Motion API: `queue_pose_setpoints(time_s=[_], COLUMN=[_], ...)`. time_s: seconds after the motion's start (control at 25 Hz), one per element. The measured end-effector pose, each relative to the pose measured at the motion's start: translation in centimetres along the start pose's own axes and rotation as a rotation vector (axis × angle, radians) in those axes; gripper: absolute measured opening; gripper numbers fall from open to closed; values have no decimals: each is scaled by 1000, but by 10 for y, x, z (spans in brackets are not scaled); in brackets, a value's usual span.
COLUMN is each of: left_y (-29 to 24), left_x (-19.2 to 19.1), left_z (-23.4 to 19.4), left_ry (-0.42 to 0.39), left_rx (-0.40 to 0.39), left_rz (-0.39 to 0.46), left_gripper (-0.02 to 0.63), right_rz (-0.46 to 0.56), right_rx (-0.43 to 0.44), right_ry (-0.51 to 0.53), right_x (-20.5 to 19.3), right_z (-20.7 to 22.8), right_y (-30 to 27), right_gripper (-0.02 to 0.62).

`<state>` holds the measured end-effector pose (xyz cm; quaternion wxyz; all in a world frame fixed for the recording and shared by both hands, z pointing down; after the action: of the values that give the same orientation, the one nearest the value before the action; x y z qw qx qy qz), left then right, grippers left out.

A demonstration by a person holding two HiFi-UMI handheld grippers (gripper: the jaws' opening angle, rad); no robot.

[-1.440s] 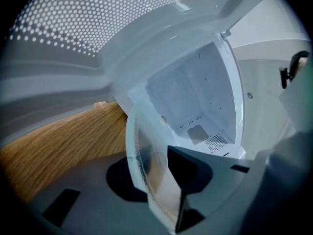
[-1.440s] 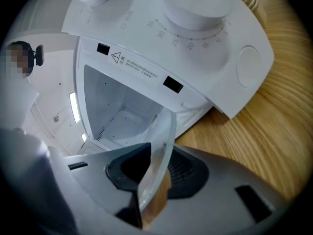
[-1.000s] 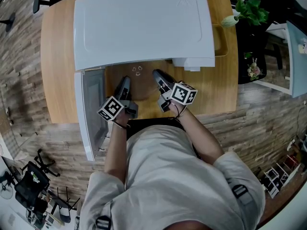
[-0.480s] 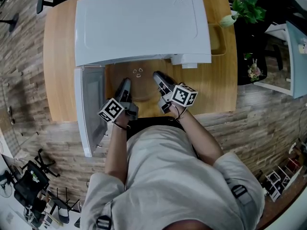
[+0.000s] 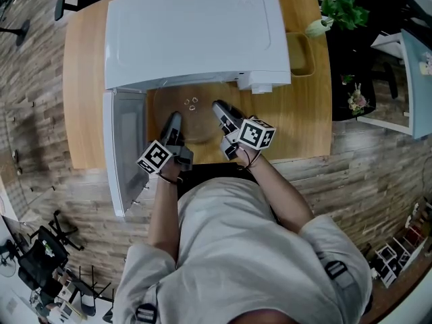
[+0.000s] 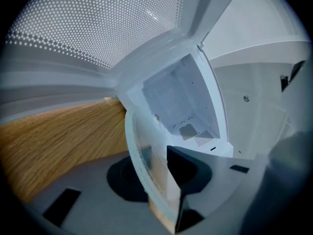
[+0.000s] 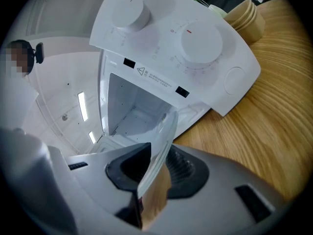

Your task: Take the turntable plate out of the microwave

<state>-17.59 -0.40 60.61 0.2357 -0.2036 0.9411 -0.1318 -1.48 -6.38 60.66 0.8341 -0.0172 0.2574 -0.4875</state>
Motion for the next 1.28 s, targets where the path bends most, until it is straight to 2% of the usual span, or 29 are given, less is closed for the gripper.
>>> queue_pose_setpoints(time_s=[0.4, 0.76, 0.92, 1.28], left_y=[19, 31, 39, 51], left_x=[-10, -13, -15, -11], left_z=[9, 29, 35, 53], left_ry=[5, -11, -15, -16], left_rx=[-15, -70, -83, -159], left_rz=[45, 87, 87, 59], left_gripper=[123, 123, 123, 120], right_rz=[-22, 3, 24, 94], right_rx=[28, 72, 78, 68], right_ry=[31, 96, 103, 187], right_x=[-6, 1, -1, 3], right_z=[-13, -34, -42, -71], right_y=[14, 32, 40, 63], right_gripper=[101, 101, 101, 105])
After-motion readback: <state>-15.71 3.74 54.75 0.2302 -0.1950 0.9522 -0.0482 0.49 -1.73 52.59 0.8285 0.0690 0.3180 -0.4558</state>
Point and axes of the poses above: the fingertips, and each gripper's own axes: y backward along the fingers, z to its right, x out of its top, the point moved 2 cm from there along y, backward along the fingers, and after that the axes turned 2 degrees about -z, right-handed, at the moved point
